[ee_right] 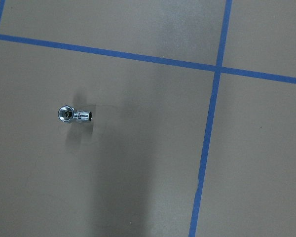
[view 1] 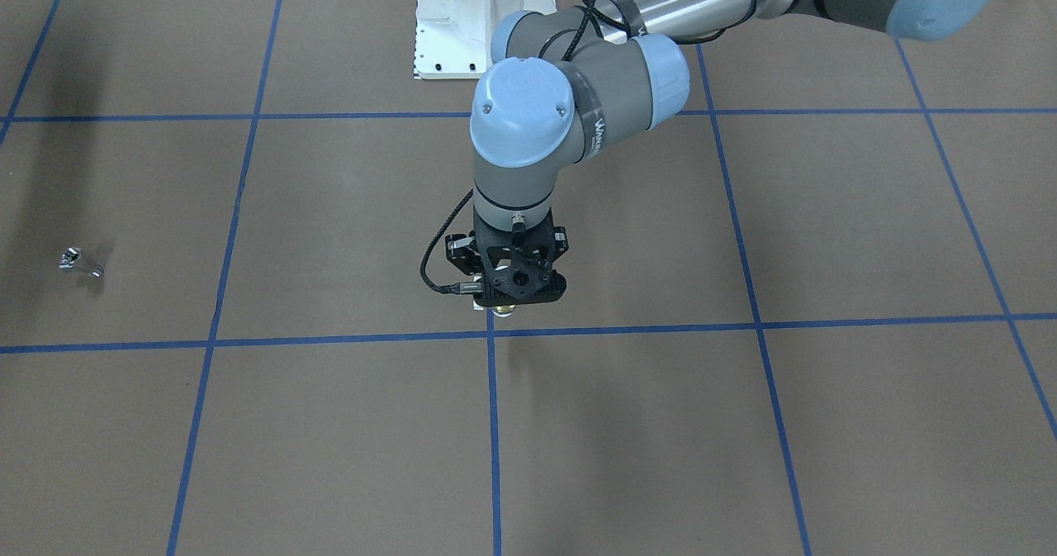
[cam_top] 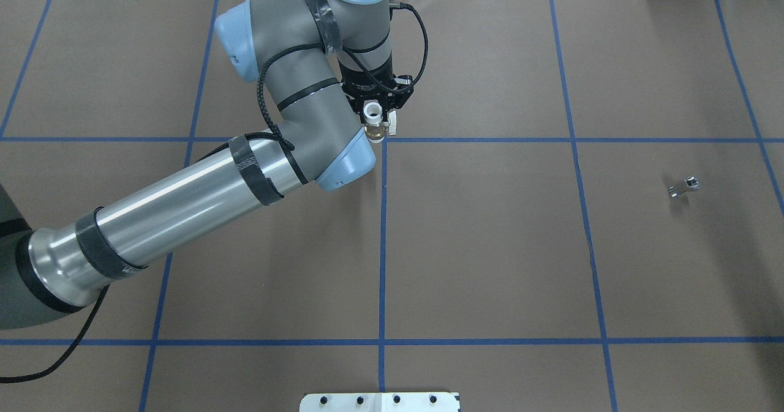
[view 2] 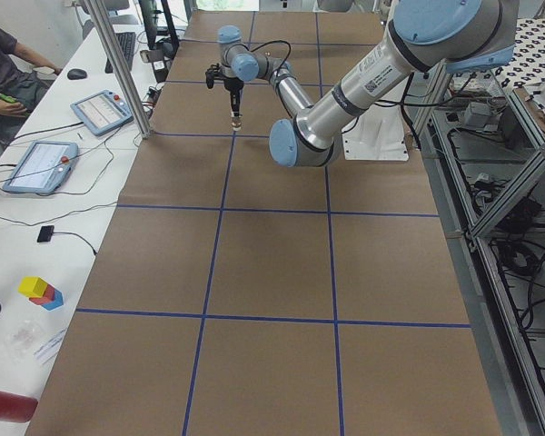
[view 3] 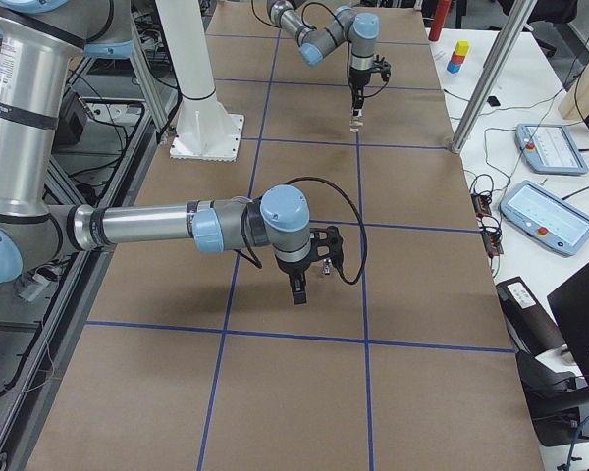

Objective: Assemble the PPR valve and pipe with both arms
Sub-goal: 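Lift the valve with the left gripper and carry it to table center, then lower the valve upright at table center and open the left gripper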

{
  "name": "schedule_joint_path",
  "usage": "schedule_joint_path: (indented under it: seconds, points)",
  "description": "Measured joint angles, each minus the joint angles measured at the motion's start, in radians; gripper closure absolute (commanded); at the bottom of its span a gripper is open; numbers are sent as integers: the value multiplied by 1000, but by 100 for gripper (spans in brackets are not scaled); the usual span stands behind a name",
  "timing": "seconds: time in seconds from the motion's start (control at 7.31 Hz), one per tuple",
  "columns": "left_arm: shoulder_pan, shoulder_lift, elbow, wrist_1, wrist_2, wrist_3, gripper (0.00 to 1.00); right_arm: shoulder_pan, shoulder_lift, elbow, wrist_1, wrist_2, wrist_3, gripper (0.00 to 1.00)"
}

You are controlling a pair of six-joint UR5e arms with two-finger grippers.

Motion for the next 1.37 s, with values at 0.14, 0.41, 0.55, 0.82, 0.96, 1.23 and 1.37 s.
schedule_joint_path:
  seconds: [0.14,0.41,0.55,0.82,0.96,1.23,1.37]
  points:
    - [12,-9,35,-27,1,-6,100,0,0,0,0,1,0,0]
    - [33,-13,65,-47,11,-10,100,0,-3,1,-1,2,-3,0]
    - [40,-13,70,-49,17,-10,100,0,-5,1,-1,2,-5,0]
    - [49,-13,74,-50,21,-11,100,0,-7,1,-1,2,-6,0]
    - [51,-14,75,-50,21,-12,100,0,-8,0,-1,2,-7,0]
    - [53,-13,75,-50,21,-12,100,0,-9,0,-1,2,-7,0]
    - [54,-13,75,-50,21,-12,100,0,-8,0,0,2,-7,0]
